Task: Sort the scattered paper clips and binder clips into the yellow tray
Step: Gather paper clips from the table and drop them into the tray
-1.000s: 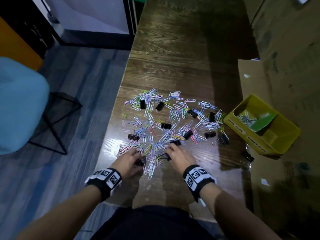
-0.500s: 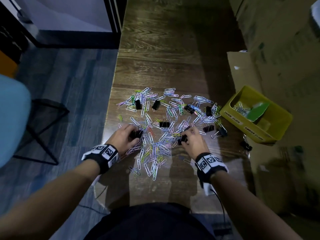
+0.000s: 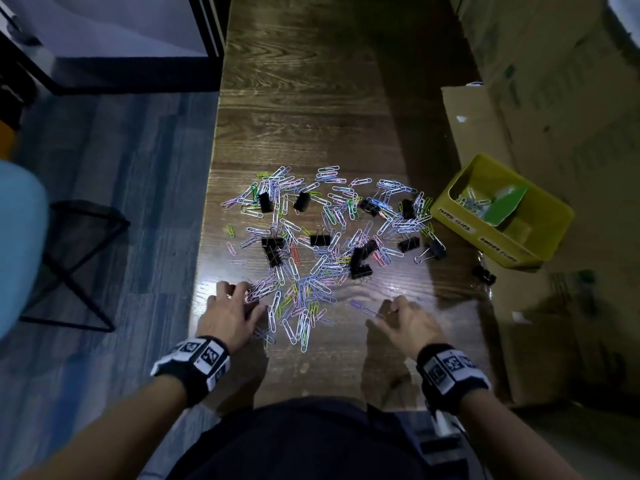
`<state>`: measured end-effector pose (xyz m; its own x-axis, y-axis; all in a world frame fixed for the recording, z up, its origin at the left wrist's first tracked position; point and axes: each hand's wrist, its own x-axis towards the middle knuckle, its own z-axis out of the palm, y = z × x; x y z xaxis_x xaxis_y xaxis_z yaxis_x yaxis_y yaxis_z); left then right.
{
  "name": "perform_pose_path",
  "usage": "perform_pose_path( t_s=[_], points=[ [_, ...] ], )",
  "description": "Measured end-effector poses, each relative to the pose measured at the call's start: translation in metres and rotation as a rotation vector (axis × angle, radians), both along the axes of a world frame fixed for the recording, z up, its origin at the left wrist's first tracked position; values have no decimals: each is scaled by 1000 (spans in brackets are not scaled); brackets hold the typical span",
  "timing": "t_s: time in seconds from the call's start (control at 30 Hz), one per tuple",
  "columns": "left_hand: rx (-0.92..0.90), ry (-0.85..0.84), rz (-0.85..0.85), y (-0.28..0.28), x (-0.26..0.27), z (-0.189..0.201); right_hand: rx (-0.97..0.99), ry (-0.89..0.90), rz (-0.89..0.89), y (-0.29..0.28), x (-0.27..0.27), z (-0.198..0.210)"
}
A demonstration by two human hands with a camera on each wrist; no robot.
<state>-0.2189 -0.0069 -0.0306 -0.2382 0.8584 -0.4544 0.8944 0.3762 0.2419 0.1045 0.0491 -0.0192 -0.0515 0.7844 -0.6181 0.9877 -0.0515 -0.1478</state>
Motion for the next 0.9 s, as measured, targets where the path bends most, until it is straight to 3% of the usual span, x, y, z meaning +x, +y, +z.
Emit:
perform_pose_path(
  t_s=[0.17, 0.37, 0.5, 0.63, 0.9],
  points=[
    [17, -99, -65, 1, 51, -8, 27, 128, 28, -21, -30, -7],
    [70, -196, -285, 9, 84, -4, 74, 311, -38, -17, -59, -6],
    [50, -66, -135, 5, 62, 8, 156, 280, -62, -17, -50, -7],
    [-80, -86, -49, -19, 60, 4, 117, 268, 47, -19, -56, -11],
    [-29, -144, -260, 0, 112, -5, 56, 273, 352, -12, -71, -11]
  ],
)
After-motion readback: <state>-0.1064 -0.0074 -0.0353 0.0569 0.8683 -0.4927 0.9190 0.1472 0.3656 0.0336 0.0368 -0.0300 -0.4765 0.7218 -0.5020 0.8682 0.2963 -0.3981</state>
